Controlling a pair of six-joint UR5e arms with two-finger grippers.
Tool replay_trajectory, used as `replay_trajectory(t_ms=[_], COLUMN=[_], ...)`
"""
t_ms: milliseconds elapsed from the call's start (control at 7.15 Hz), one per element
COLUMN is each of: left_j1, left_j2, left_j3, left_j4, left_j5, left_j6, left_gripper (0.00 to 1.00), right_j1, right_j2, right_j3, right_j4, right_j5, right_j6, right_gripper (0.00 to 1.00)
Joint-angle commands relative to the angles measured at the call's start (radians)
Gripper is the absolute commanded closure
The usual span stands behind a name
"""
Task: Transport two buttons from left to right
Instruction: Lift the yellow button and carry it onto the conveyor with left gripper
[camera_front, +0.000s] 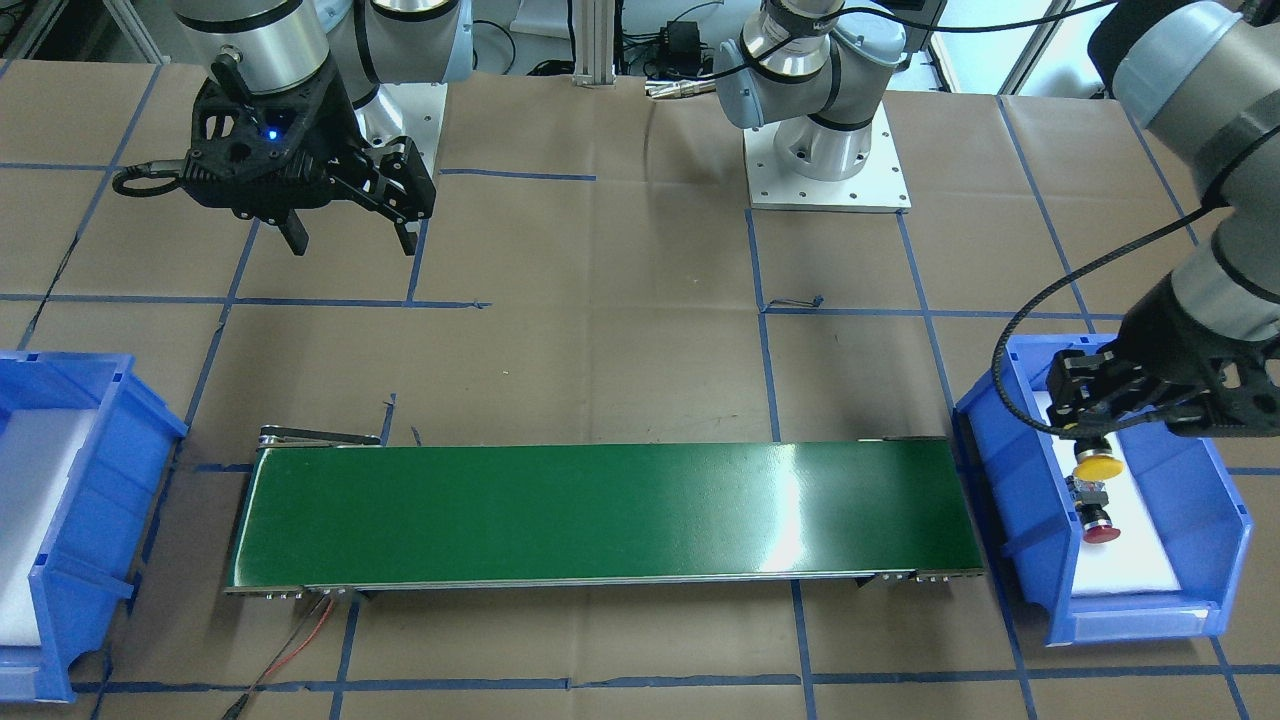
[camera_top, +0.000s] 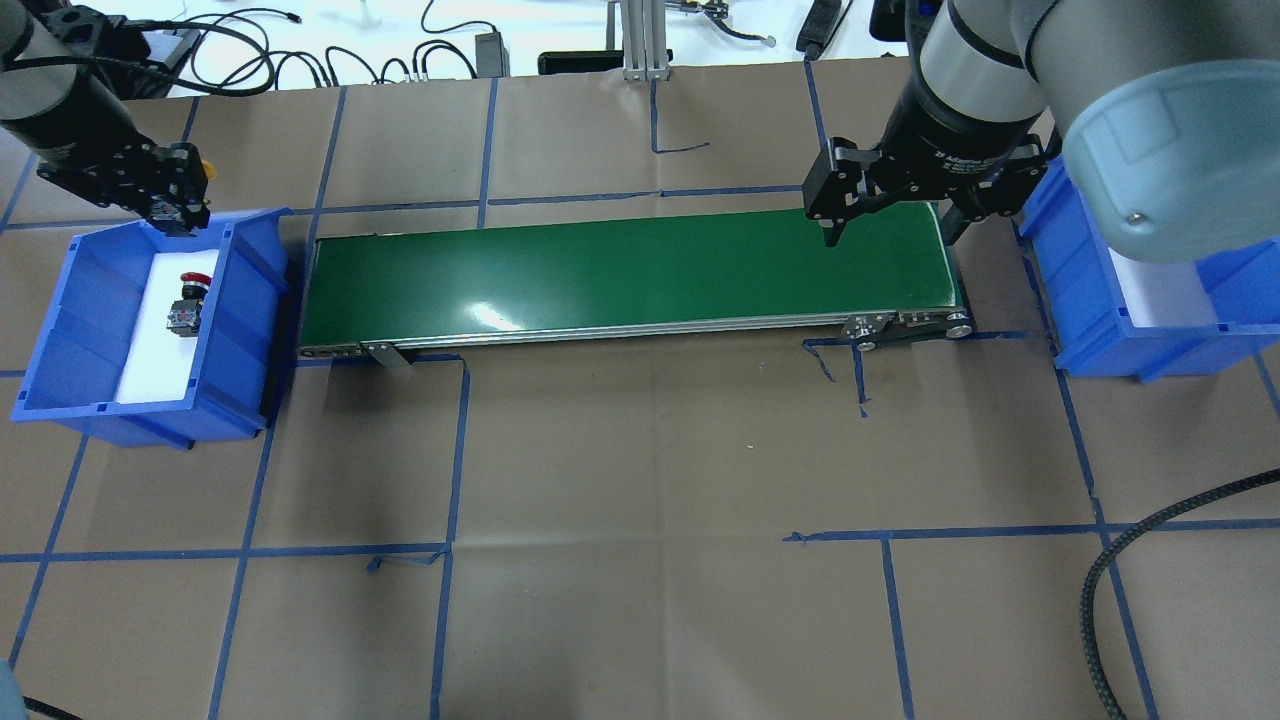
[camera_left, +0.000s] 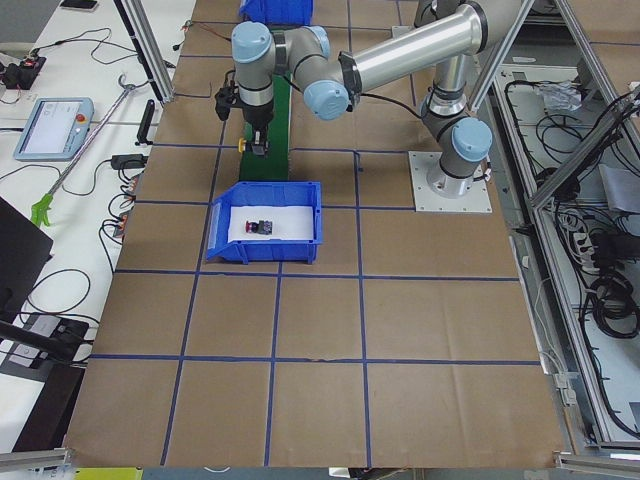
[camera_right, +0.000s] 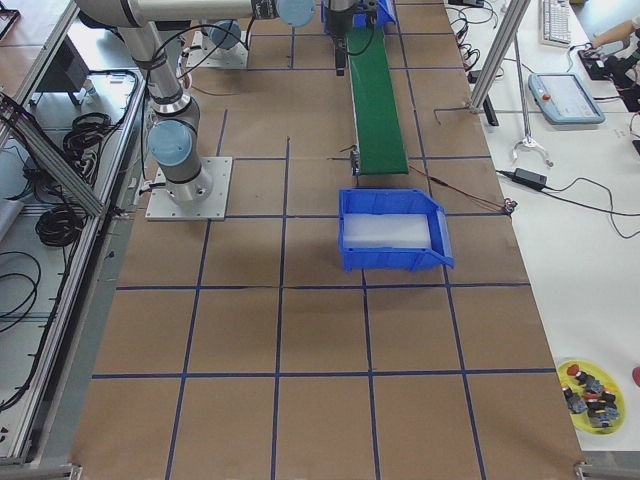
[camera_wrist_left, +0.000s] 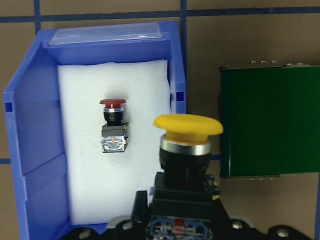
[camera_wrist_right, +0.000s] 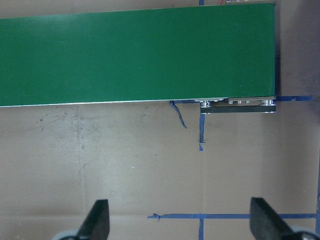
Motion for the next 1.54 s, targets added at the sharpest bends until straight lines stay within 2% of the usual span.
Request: replay_trajectory(t_ms=[0,280,559,699,1118,1258,1398], left_j1=[-0.115,-0.187,-0.201,-0.199,-0.193,-0.193,-0.193], left_j2=[-0.060,-0.104,-0.150,-0.155,-0.149,-0.143,-0.143], left_j3=[-0.003,-0.056,-0.152,-0.191,-0.234,-0.239,-0.239], left_j4=[0.024,0.099,0.287,0.336,0.360,0.360,0.362], left_j5=[0.003,0.003,0.004,0.004,0.006,0.006,0.004], left_j6=[-0.158,-0.243,-0.258,-0.255,-0.278,-0.306,-0.309], left_gripper=[0.94,0.94,0.94,0.94,0.92,0.79,0.26], right_j1=[0.000,0.000,0.000,0.000,0.000,0.000,0.000], right_j2=[0.000,0.000,0.000,0.000,0.002,0.002,0.002], right_j3=[0.000,0.000,0.000,0.002,0.002,0.002,0.002], right_j4=[0.000,0.000,0.003,0.005,0.006,0.006,0.006], right_j5=[-0.001,-0.001,-0.001,-0.001,-0.003,-0.003,0.000], right_j6=[0.000,0.000,0.000,0.000,0.000,0.000,0.001], right_gripper=[0.00,0.00,0.00,0.00,0.00,0.00,0.00])
